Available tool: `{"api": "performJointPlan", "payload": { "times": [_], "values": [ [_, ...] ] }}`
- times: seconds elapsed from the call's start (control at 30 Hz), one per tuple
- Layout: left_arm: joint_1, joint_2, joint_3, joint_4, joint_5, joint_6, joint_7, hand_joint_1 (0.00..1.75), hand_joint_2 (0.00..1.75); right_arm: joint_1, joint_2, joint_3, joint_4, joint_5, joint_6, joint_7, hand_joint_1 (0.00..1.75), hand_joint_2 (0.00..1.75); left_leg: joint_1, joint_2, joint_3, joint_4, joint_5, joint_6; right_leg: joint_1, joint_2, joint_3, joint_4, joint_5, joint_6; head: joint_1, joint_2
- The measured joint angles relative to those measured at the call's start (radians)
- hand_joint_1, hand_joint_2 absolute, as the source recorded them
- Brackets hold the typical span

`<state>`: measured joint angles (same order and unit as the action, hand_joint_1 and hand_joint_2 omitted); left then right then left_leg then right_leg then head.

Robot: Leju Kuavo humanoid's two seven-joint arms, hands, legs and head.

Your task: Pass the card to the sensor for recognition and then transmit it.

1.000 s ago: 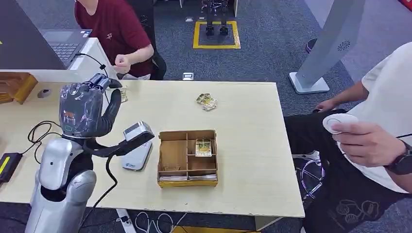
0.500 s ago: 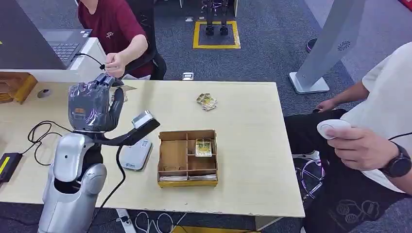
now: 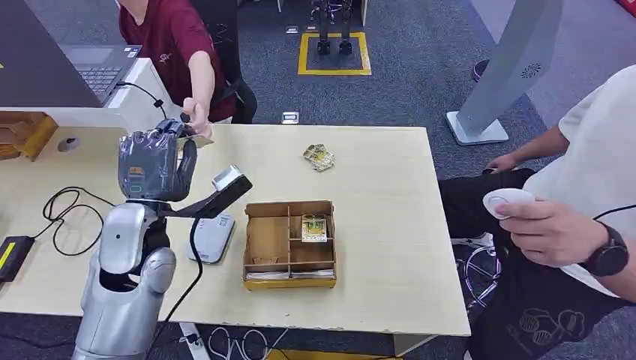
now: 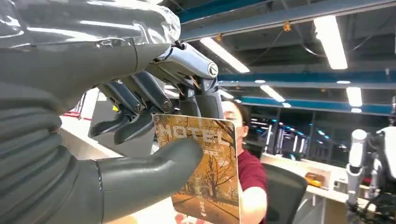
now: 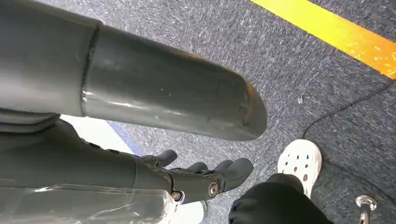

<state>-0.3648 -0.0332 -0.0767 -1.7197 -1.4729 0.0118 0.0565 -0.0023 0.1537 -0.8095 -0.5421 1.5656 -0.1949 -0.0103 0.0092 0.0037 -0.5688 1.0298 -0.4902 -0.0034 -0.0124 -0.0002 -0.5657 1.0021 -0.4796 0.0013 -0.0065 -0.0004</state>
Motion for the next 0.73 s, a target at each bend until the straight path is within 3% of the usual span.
{"api": "performJointPlan", "payload": {
  "times": [0.7,0.73],
  "values": [
    [0.0,-0.02,0.021,0.025,-0.025,-0.013,-0.014,1.75,1.75,-0.002,0.0,0.01,0.0,0.0,0.006,0.009,0.0,0.0,0.0,0.0,0.0,0.0,0.0,0.0,0.0,0.0,0.0,0.0,0.0,0.0,0.0,0.0],
    [0.0,-0.02,0.021,0.026,-0.027,-0.014,-0.014,0.28,1.75,-0.002,0.0,0.01,0.0,0.0,0.006,0.009,0.0,0.0,0.0,0.0,0.0,0.0,0.0,0.0,0.0,0.0,0.0,0.0,0.0,0.0,0.0,0.0]
  ]
}}
